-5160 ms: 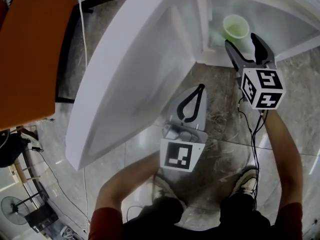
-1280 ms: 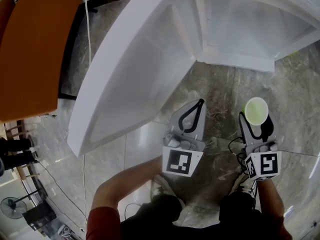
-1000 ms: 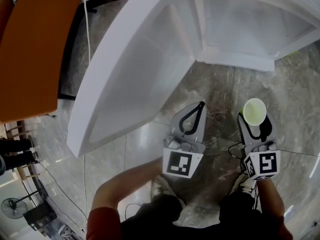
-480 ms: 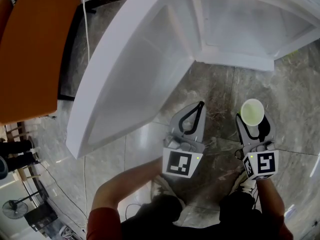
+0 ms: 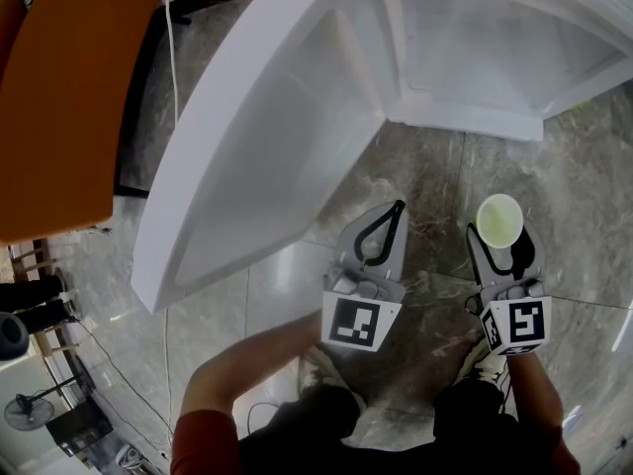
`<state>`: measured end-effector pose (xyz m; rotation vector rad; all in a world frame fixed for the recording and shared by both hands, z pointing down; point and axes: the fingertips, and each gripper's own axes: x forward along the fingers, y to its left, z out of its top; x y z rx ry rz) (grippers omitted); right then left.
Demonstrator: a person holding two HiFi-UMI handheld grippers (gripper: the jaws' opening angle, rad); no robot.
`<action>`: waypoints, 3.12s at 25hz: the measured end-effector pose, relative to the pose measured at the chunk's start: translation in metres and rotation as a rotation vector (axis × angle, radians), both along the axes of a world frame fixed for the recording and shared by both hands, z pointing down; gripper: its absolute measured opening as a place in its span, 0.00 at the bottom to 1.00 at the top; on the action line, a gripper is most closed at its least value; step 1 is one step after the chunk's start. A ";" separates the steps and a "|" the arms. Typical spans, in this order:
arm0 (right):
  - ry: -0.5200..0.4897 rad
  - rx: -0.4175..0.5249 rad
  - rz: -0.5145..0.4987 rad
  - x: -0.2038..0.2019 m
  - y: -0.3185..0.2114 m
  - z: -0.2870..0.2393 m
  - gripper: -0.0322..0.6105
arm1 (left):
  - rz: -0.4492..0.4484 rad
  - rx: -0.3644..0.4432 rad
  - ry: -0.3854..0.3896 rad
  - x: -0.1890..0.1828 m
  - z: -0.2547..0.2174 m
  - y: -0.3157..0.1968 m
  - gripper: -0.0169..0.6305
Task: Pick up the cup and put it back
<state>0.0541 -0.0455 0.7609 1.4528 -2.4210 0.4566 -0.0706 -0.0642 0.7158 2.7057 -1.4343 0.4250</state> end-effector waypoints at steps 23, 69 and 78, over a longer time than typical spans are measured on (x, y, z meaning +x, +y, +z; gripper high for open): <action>0.032 0.171 0.011 0.003 -0.096 -0.041 0.52 | -0.013 0.000 0.013 -0.002 0.000 -0.004 0.03; 0.071 0.116 0.126 0.003 -0.237 -0.012 0.57 | -0.090 -0.076 0.085 -0.013 0.017 -0.008 0.03; 0.045 0.097 0.127 0.006 -0.205 -0.007 0.57 | -0.099 -0.077 0.096 -0.014 0.016 -0.009 0.03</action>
